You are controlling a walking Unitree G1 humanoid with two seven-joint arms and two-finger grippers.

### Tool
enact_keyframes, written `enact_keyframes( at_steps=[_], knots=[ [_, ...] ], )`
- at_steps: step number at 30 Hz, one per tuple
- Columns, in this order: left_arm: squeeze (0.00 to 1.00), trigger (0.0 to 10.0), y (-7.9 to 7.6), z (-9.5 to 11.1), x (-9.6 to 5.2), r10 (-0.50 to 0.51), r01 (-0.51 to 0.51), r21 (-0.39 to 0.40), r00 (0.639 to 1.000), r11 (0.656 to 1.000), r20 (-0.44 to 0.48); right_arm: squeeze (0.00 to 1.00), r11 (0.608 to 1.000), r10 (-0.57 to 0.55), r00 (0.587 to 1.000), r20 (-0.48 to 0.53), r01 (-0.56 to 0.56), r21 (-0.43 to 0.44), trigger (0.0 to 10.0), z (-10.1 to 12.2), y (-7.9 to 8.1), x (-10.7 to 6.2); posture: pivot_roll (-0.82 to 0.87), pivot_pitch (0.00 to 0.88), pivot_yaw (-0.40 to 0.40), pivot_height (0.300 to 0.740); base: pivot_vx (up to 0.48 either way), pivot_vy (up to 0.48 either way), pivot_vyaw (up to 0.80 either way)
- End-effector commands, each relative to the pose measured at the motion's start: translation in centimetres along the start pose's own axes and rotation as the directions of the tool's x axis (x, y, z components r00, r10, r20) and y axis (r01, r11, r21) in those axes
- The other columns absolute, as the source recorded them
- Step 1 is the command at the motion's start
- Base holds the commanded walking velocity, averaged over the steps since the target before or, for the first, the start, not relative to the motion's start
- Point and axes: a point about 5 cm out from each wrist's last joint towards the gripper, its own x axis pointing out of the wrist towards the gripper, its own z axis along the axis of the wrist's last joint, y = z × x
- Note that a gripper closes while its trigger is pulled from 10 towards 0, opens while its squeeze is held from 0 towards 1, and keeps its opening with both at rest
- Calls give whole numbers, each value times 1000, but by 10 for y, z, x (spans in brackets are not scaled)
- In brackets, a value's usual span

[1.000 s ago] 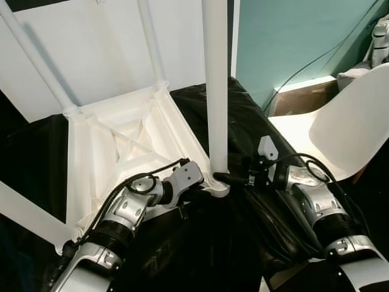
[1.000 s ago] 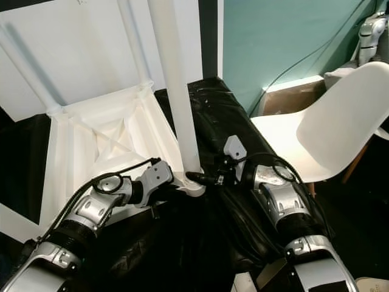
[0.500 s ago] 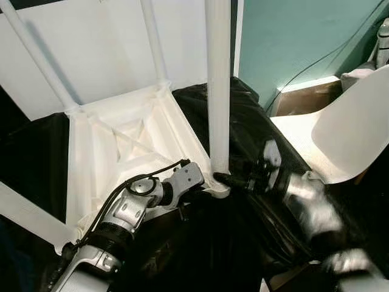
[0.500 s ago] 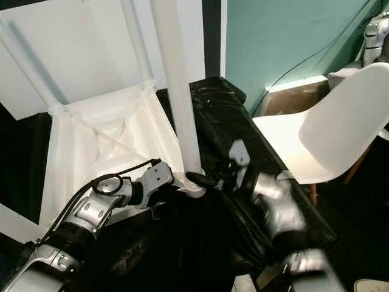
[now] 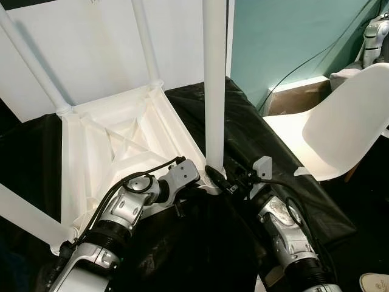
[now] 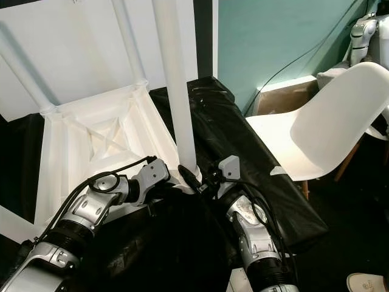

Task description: Building children table

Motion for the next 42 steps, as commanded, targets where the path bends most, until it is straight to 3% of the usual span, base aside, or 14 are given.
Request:
enact_keyframes(
  at_steps=[1, 2, 3, 8, 9, 14, 16, 23, 26, 28, 32, 33, 35, 42],
  knots=[
    [0, 10000, -14, -33, 4, 7, -16, -115, 997, 993, -76, 1000, 999, 46, 998, 30, -47, 1, 10000, 9, -1, 5, 14, 0, 24, 740, 0, 0, 0],
    [0, 10000, -14, -34, 4, 8, -17, -115, 997, 993, -77, 1000, 996, 90, 996, 5, -89, -23, 10000, 9, -5, 6, 16, 0, 23, 740, 0, 0, 0],
    [0, 10000, -14, -34, 4, 9, -18, -116, 997, 993, -79, 0, 988, 145, 989, -29, -146, -47, 10000, 9, -10, 8, 17, 0, 23, 740, 0, 0, 0],
    [0, 10000, -14, -35, 3, 10, -20, -117, 997, 993, -80, 0, 956, 276, 957, -85, -282, -78, 10000, 12, -18, 12, 20, 0, 20, 740, 0, 0, 0],
    [0, 10000, -14, -35, 4, 11, -20, -117, 997, 993, -79, 0, 905, 406, 902, -149, -419, -69, 10000, 13, -19, 13, 24, 0, 18, 740, 0, 0, 0],
    [0, 10000, -14, -34, 4, 14, -23, -118, 997, 993, -77, 0, 839, 522, 818, -240, -543, -26, 10000, 9, -20, 12, 30, 0, 13, 740, 0, 0, 0],
    [0, 10000, -14, -35, 3, 19, -28, -120, 997, 992, -76, 0, 803, 574, 770, -278, -596, 5, 0, 7, -24, 10, 37, 0, 10, 740, 0, 0, 0],
    [0, 10000, -16, -37, 2, 25, -34, -127, 997, 991, -78, 0, 789, 598, 748, -289, -612, 49, 0, 10, -32, 11, 40, 0, 5, 740, 0, 0, 0],
    [0, 10000, -17, -37, 2, 26, -36, -129, 997, 991, -77, 0, 844, 535, 815, -223, -529, 91, 0, 6, -30, 8, 46, 0, -3, 740, 0, 0, 0],
    [0, 10000, -16, -37, 3, 30, -40, -130, 997, 991, -75, 0, 928, 373, 923, -98, -368, 63, 0, 9, -18, 11, 50, 0, -6, 740, 0, 0, 0],
    [0, 10000, -16, -37, 2, 32, -42, -130, 997, 991, -75, 0, 956, 291, 956, -47, -288, 62, 0, 11, -13, 13, 58, 0, -5, 740, 0, 0, 0],
    [0, 10000, -16, -37, 1, 33, -42, -129, 996, 991, -78, 0, 988, 147, 989, -5, -146, 48, 0, 12, -8, 13, 56, 0, -2, 740, 0, 0, 0],
    [0, 10000, -16, -40, -1, 32, -43, -127, 996, 991, -87, 0, 999, -43, 999, 27, 42, 29, 0, 10, -5, 8, 55, 0, 1, 740, 0, 0, 0],
    [0, 10000, -16, -40, -3, 33, -45, -128, 995, 991, -89, 0, 995, -94, 995, 16, 94, 23, 0, 7, -5, 7, 54, 0, 4, 740, 0, 0, 0]
  ],
)
